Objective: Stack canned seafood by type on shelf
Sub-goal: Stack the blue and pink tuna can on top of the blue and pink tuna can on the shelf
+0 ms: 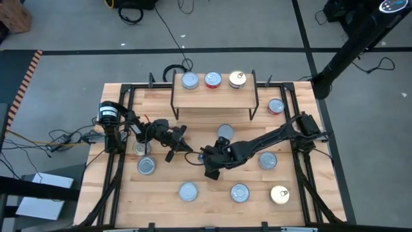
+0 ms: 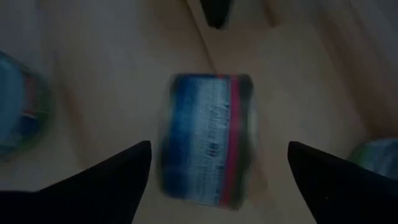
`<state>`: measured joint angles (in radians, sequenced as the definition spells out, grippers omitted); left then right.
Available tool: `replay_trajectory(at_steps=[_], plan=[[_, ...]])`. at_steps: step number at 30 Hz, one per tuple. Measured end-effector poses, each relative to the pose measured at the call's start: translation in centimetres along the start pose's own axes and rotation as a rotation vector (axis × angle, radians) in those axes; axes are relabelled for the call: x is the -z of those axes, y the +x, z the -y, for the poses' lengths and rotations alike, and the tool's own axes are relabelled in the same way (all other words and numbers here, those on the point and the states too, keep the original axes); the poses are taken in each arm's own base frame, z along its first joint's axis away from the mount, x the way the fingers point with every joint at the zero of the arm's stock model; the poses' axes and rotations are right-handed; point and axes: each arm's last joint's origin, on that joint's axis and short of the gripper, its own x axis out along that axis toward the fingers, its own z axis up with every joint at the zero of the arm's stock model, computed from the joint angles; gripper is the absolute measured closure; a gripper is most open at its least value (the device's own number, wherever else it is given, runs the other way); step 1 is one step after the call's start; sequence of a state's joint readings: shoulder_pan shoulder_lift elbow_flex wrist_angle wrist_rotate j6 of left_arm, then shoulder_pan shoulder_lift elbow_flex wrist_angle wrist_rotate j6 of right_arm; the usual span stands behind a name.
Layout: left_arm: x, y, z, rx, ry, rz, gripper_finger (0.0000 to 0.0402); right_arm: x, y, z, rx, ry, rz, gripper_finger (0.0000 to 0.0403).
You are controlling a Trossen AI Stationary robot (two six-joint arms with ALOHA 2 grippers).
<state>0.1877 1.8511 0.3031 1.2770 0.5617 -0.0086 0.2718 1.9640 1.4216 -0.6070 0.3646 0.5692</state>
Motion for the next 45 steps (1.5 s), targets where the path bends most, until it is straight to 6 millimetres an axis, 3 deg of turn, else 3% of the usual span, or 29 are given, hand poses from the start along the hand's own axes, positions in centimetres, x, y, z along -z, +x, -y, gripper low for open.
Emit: replay_trajectory(at_steps=[6, 16, 22, 26, 30, 34, 45], plan=[[0.1, 0.0, 0.0, -0.001, -0.006, -0.011, 0.0401, -0.1, 0.5, -0.1, 0.008, -0.036, 0.013, 0.0064], [0.1, 0.0, 0.0, 0.0, -0.005, -0.012, 0.0401, -0.1, 0.2, 0.0, -0.001, -0.103, 0.001, 0.0203], [0.1, 0.0, 0.0, 0.0, -0.003, -0.011, 0.0401, -1.8, -2.6, 0.2, 0.028, -0.249, -0.011, 0.0203], [0.1, 0.0, 0.0, 0.0, -0.003, -0.011, 0.0401, -3.1, -5.5, 0.9, 0.228, -0.38, 0.008, 0.0203], [0.1, 0.0, 0.0, 0.0, -0.004, -0.013, 0.0401, -4.0, -7.7, 2.4, 0.6, -0.545, 0.046, 0.0203], [0.2, 0.0, 0.0, 0.0, -0.006, -0.015, 0.0401, -4.5, -8.1, 4.7, 0.921, -0.652, 0.041, 0.0203], [0.2, 0.0, 0.0, 0.0, -0.01, -0.022, 0.0401, -6.4, -6.9, 14.6, 1.225, -0.638, -0.229, 0.0203]])
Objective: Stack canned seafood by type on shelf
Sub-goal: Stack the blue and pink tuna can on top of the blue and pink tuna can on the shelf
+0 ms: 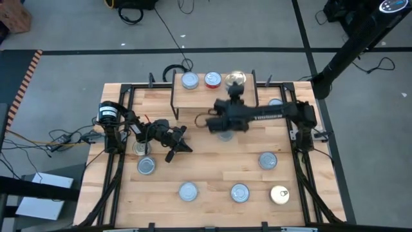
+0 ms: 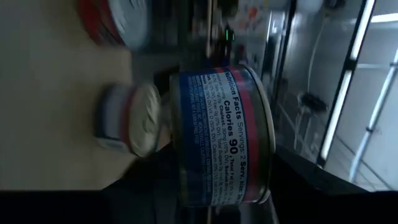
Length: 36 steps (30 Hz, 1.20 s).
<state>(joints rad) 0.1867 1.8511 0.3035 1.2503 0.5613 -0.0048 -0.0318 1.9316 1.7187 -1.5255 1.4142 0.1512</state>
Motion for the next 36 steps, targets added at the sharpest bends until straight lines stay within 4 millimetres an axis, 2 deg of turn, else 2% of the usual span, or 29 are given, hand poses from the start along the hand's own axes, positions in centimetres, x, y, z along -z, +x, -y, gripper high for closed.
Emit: replay_trajectory(at_steps=[5, 10, 17, 25, 29, 33, 36], plan=[[0.0, 0.0, 0.0, 0.0, 0.0, 0.0, 0.0401, 0.5, 3.9, 0.6, -0.01, -0.051, -0.113, 0.0203], [0.0, 0.0, 0.0, 0.0, -0.001, -0.004, 0.0401, 0.9, 5.9, 0.8, -0.041, -0.073, -0.173, 0.0203], [0.1, 0.0, 0.0, 0.0, 0.001, -0.005, 0.0401, 0.9, 6.5, 0.8, -0.095, -0.054, -0.186, 0.0203], [0.1, 0.0, 0.0, 0.0, -0.002, -0.01, 0.0401, 1.0, 7.0, 2.7, -0.154, 0.026, -0.152, 0.0203], [0.1, 0.0, 0.0, 0.0, -0.003, -0.011, 0.0401, 0.6, 7.5, 3.6, -0.249, 0.09, -0.091, 0.0203], [0.1, 0.0, 0.0, 0.0, -0.003, -0.012, 0.0401, -0.3, 8.1, 3.1, -0.259, 0.056, -0.039, 0.0203], [0.1, 0.0, 0.0, 0.0, -0.003, -0.012, 0.0401, -0.5, 8.7, 2.1, -0.264, 0.013, -0.028, 0.0203]])
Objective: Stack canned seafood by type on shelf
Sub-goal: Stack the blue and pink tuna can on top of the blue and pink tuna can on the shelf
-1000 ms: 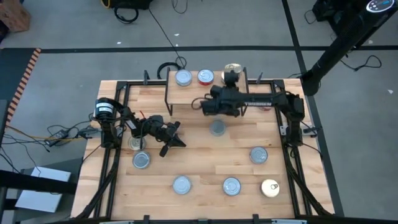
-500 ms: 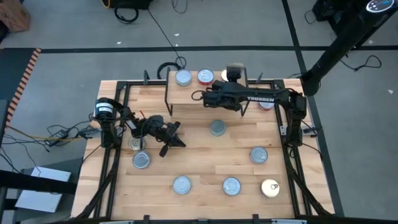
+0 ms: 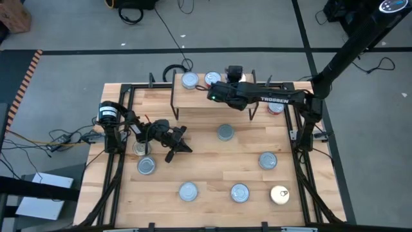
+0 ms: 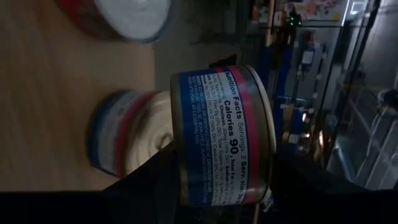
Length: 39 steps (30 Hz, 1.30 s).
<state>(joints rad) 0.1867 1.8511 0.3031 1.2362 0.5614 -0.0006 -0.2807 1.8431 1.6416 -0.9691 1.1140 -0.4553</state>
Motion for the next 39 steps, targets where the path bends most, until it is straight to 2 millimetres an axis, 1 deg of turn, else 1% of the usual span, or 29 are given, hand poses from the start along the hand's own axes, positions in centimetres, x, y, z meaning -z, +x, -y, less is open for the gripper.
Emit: replay_trajectory(at_steps=[2, 7, 17, 22, 25, 35, 39], plan=[[0.0, 0.0, 0.0, 0.0, 0.0, 0.0, 0.0401, 0.1, 0.5, -0.6, 0.011, -0.026, -0.017, 0.0203], [0.0, 0.0, 0.0, 0.0, 0.0, 0.0, 0.0401, 0.4, 1.1, -1.2, 0.041, -0.04, -0.048, 0.0203], [0.0, 0.0, 0.0, 0.0, 0.0, 0.0, 0.0401, 0.4, 1.5, -1.2, 0.015, -0.024, -0.042, 0.0201], [0.0, 0.0, 0.0, 0.0, 0.0, 0.0, 0.0401, 0.5, 1.7, -1.3, -0.02, -0.002, -0.034, 0.0137], [0.0, 0.0, 0.0, 0.0, 0.0, 0.0, 0.0401, 0.5, 1.7, -1.4, -0.023, -0.005, -0.034, 0.0115], [0.0, 0.0, 0.0, 0.001, -0.003, 0.0, 0.0401, 0.5, 1.7, -1.4, -0.029, -0.022, -0.031, 0.0107], [0.0, 0.0, 0.1, 0.027, -0.004, 0.0, 0.0401, 0.6, 1.7, -1.3, -0.041, -0.018, -0.034, 0.0104]])
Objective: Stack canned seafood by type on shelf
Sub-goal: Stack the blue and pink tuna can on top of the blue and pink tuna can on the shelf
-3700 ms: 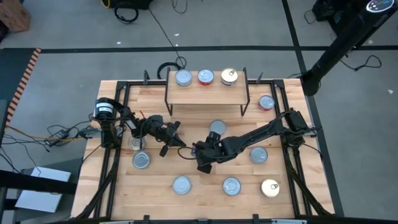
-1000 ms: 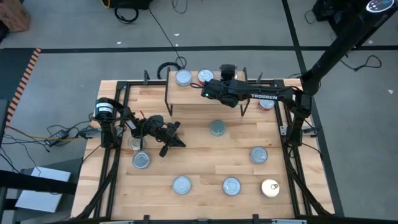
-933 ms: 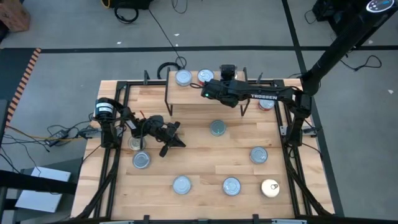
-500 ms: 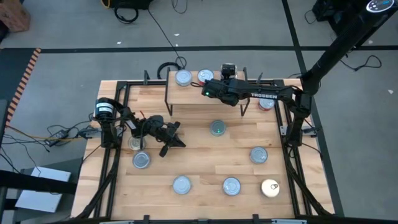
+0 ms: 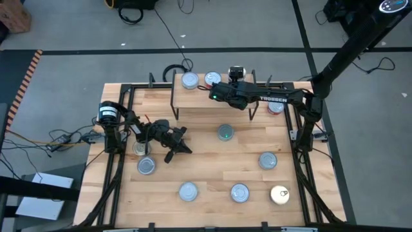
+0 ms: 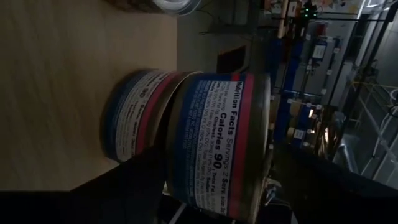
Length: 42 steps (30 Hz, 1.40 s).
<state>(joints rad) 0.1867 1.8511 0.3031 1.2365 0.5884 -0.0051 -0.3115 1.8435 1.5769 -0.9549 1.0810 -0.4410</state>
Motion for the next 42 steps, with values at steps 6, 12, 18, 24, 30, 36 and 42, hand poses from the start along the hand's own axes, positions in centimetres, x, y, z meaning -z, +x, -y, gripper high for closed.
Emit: replay_trajectory(at_steps=[6, 12, 18, 24, 30, 36, 42], plan=[[0.0, 0.0, 0.0, 0.0, 0.0, 0.0, 0.0401, 0.8, -0.4, 1.2, -0.02, 0.05, -0.002, 0.0105], [0.0, 0.0, 0.0, 0.0, -0.005, 0.0, 0.0401, 1.5, 0.0, 2.0, -0.118, 0.165, 0.018, 0.0103], [0.0, 0.0, 0.0, 0.001, -0.006, 0.0, 0.0401, 1.8, 0.5, 2.1, -0.186, 0.213, 0.009, 0.0104], [0.0, 0.0, 0.0, 0.001, -0.007, 0.0, 0.0401, 2.0, 0.4, 2.3, -0.183, 0.242, 0.01, 0.0103], [0.0, 0.0, 0.0, 0.001, -0.007, 0.0, 0.0401, 2.5, 0.4, 2.2, -0.19, 0.247, -0.026, 0.0105], [0.0, 0.0, 0.0, 0.001, -0.008, 0.0, 0.0401, 2.8, 0.3, 2.1, -0.19, 0.252, -0.051, 0.011], [0.0, 0.0, 0.0, 0.001, -0.008, 0.0, 0.0401, 2.8, -0.1, 2.0, -0.191, 0.249, -0.041, 0.0112]])
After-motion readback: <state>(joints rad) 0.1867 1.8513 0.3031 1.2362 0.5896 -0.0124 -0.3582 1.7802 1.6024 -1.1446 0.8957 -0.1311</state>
